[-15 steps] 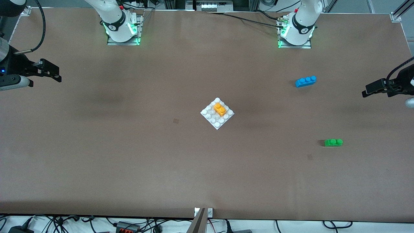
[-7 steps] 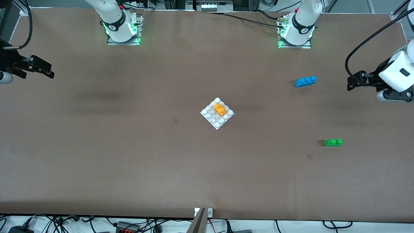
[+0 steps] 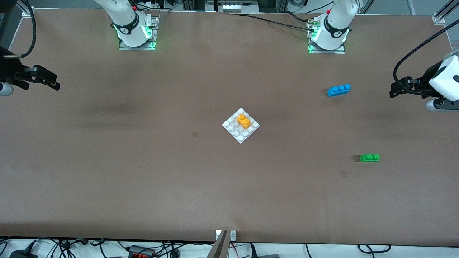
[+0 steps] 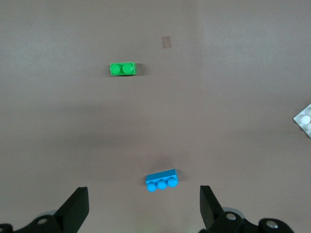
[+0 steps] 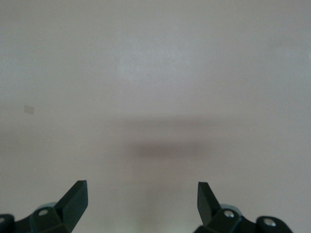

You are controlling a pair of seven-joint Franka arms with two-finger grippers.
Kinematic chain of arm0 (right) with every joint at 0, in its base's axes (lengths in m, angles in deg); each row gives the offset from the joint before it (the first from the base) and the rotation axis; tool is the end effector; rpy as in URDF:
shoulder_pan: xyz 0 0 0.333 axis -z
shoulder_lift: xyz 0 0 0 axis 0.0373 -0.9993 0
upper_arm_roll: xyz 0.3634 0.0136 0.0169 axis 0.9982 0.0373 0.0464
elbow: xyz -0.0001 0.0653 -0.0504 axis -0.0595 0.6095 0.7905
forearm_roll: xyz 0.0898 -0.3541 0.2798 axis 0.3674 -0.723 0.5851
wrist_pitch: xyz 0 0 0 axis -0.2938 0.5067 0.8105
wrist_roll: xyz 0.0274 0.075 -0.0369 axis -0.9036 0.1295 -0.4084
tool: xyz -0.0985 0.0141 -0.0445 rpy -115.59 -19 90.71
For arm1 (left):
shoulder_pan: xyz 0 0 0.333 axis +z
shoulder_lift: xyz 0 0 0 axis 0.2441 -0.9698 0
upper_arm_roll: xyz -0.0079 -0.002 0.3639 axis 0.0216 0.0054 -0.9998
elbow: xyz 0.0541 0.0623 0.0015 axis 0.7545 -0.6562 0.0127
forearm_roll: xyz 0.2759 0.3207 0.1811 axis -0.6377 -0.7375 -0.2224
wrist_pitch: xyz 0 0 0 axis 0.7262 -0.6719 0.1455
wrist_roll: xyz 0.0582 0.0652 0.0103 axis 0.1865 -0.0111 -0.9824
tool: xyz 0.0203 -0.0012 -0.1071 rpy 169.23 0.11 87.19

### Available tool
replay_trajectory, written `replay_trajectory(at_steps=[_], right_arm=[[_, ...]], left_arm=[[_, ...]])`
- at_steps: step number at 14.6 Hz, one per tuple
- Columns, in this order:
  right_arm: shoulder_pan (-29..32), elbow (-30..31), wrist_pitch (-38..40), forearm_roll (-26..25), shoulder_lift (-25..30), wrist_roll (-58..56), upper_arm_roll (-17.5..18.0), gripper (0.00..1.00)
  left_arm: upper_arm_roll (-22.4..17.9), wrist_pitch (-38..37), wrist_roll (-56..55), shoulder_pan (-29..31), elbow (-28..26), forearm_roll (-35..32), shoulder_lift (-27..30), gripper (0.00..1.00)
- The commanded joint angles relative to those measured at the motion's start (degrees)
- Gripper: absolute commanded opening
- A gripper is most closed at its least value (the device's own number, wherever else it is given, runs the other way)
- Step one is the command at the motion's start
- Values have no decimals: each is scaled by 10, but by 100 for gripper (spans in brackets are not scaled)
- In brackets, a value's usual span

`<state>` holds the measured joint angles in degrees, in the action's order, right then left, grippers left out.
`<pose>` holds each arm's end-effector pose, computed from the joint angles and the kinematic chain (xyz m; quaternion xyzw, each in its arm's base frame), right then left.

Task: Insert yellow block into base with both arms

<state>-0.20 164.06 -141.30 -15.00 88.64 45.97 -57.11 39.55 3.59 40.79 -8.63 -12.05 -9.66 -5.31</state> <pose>0.6166 -0.0274 0.6361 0.9999 -0.0011 -0.0118 0.0007 0.6396 0.0145 0.6202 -0.9981 0.0047 0.0600 0.0119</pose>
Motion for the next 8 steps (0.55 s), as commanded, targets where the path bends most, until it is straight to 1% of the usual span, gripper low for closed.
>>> replay_trajectory(at_steps=[1, 2, 4, 6, 8], right_arm=[[5, 2, -10, 7, 4, 7, 2, 100], [5, 2, -11, 7, 3, 7, 2, 100], [5, 2, -10, 8, 3, 7, 2, 100], [5, 2, -10, 8, 3, 8, 2, 100], [2, 2, -10, 8, 3, 8, 3, 100]], left_arm=[[0, -15, 0, -1, 17, 10, -6, 100], [0, -15, 0, -1, 17, 10, -6, 100], [-1, -15, -9, 0, 14, 35, -6, 100], [-1, -23, -32, 4, 14, 39, -6, 100], [-1, -24, -32, 4, 15, 39, -6, 100]])
